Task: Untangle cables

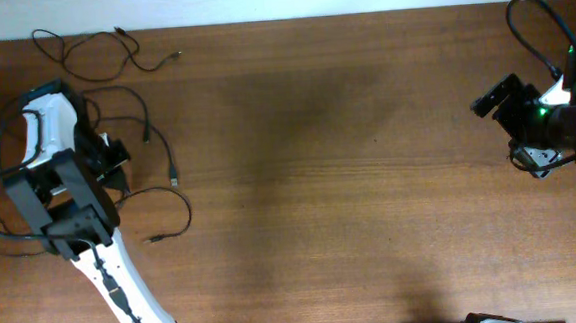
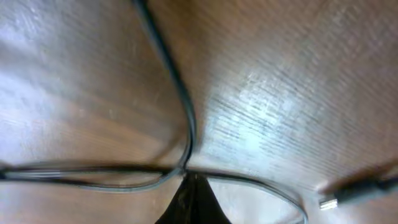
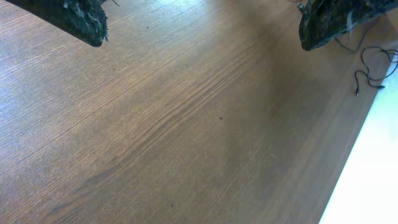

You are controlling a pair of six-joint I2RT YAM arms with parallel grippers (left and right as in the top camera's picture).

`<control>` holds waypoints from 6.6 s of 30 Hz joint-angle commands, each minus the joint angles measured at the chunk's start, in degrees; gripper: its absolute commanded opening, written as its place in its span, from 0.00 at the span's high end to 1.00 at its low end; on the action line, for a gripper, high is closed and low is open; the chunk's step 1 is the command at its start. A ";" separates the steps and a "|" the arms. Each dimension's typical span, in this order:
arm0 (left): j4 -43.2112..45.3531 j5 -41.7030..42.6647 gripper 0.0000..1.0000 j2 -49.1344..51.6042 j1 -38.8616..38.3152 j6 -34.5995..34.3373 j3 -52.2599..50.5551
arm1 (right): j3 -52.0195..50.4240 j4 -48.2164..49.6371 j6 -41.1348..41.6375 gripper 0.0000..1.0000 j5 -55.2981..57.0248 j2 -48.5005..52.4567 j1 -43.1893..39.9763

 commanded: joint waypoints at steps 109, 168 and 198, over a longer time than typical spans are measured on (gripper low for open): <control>36.94 28.15 0.67 -28.50 27.89 -8.44 -22.97 | 0.13 -0.94 -4.57 0.01 -4.61 1.97 0.31; 29.20 19.56 0.73 -42.25 -3.72 2.32 -30.99 | 0.13 1.33 -15.37 0.01 -10.21 -12.26 0.24; 21.94 19.58 0.01 -43.34 -3.72 2.32 -31.01 | -6.43 -9.03 -31.10 0.01 -5.46 -34.62 0.24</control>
